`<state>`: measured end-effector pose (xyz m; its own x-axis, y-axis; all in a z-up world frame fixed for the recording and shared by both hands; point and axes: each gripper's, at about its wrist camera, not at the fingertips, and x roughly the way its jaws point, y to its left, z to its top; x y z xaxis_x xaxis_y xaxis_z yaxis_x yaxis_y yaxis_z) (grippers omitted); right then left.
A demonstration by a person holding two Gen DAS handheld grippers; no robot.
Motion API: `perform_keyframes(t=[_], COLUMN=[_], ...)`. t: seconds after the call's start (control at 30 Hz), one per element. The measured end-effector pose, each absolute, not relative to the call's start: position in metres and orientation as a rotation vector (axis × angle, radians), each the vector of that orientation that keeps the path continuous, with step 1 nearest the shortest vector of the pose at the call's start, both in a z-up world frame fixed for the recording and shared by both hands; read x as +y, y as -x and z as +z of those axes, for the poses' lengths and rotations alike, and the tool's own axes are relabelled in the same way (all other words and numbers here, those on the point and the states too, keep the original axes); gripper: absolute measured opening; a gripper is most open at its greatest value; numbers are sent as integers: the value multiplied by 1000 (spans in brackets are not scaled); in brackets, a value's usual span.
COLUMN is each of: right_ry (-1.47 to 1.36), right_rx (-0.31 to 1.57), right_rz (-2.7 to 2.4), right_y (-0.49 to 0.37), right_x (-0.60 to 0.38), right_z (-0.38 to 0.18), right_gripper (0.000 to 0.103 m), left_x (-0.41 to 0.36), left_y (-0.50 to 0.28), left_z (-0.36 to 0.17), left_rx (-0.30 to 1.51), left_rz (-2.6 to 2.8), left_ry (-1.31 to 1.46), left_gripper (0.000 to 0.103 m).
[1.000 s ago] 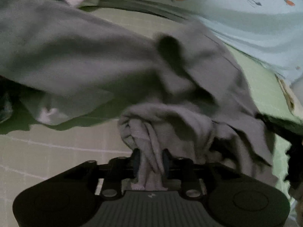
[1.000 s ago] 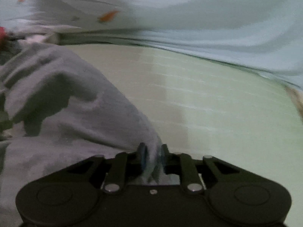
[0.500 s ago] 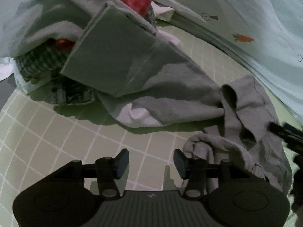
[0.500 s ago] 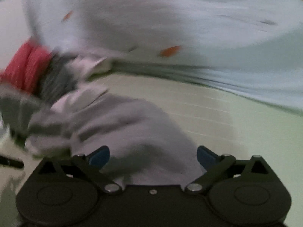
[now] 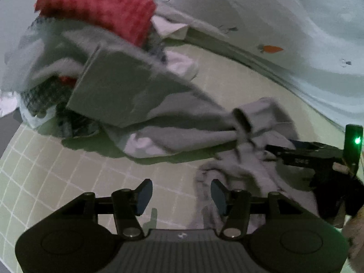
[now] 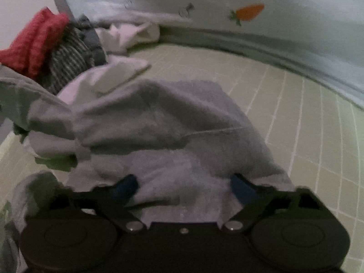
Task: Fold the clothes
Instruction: 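Pull the grey hoodie out of the pile and drop it onto the bed with both grippers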
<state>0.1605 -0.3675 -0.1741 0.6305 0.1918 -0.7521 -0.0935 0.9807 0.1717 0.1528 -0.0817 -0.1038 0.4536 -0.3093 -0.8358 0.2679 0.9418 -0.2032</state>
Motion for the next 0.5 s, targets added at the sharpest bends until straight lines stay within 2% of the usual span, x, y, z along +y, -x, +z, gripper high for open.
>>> perform_keyframes(t=[0.03, 0.1, 0.23, 0.37, 0.5], right_ry=[-130, -130, -85, -120, -241], right_rx=[857, 840, 813, 790, 756], right_rz=[164, 118, -4, -186, -436], right_y=[-158, -157, -146, -132, -67], right_x=[-366, -363, -374, -422, -484], right_z=[-175, -176, -177, -179, -181], right_gripper=[54, 41, 30, 28, 28], left_x=[-87, -98, -112, -123, -135], left_y=[-148, -136, -114, -90, -66], left_z=[-99, -93, -84, -75, -73], left_rx=[1028, 1009, 999, 984, 984], left_rz=[-361, -368, -365, -347, -336], left_ry=[31, 5, -14, -16, -18], left_gripper=[57, 57, 57, 57, 57])
